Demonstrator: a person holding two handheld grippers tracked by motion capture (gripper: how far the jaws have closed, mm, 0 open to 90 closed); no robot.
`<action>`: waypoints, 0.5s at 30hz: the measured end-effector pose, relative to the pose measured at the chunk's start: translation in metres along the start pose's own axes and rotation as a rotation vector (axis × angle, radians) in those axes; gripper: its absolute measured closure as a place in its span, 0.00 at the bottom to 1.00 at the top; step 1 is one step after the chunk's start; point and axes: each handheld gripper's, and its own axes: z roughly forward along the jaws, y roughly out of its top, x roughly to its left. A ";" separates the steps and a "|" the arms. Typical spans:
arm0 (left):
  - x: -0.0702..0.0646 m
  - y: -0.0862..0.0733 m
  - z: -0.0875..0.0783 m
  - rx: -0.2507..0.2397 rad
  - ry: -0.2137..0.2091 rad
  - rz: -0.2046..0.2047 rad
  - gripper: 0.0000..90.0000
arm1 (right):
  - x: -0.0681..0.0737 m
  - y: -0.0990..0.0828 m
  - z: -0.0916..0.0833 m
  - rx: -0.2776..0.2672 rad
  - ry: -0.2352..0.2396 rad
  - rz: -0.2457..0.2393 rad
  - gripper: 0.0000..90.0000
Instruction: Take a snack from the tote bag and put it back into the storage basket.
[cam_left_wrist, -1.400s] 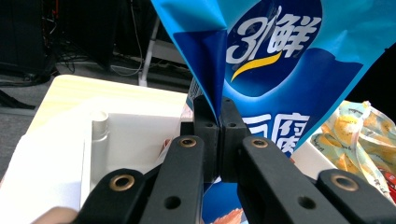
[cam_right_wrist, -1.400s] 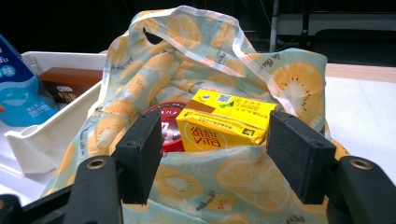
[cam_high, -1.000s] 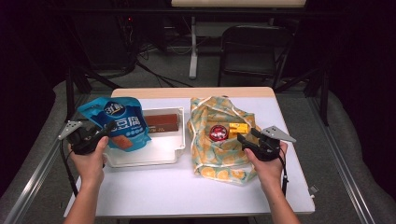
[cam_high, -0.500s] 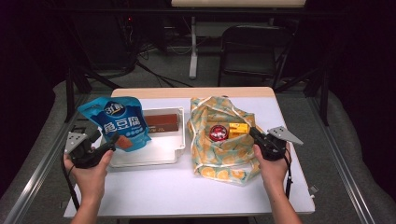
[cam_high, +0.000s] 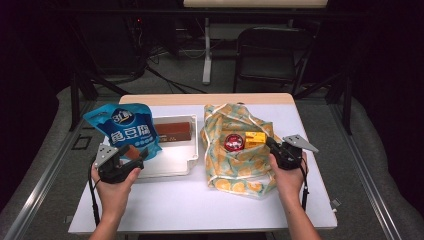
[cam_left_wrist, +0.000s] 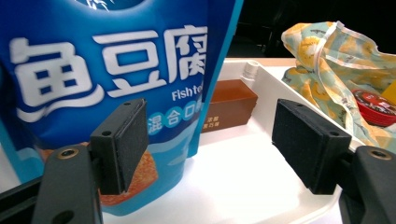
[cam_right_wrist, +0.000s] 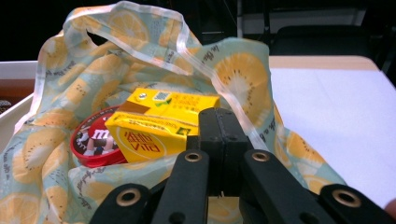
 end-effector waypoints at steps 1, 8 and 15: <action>0.000 0.000 0.000 0.001 -0.001 -0.002 0.31 | -0.001 -0.002 0.002 0.013 0.005 -0.004 1.00; 0.000 -0.003 0.003 0.013 -0.010 -0.002 0.31 | -0.010 -0.023 0.025 0.162 -0.010 0.001 1.00; -0.002 -0.005 0.006 0.030 -0.014 0.011 0.32 | -0.021 -0.039 0.045 0.348 -0.038 0.036 1.00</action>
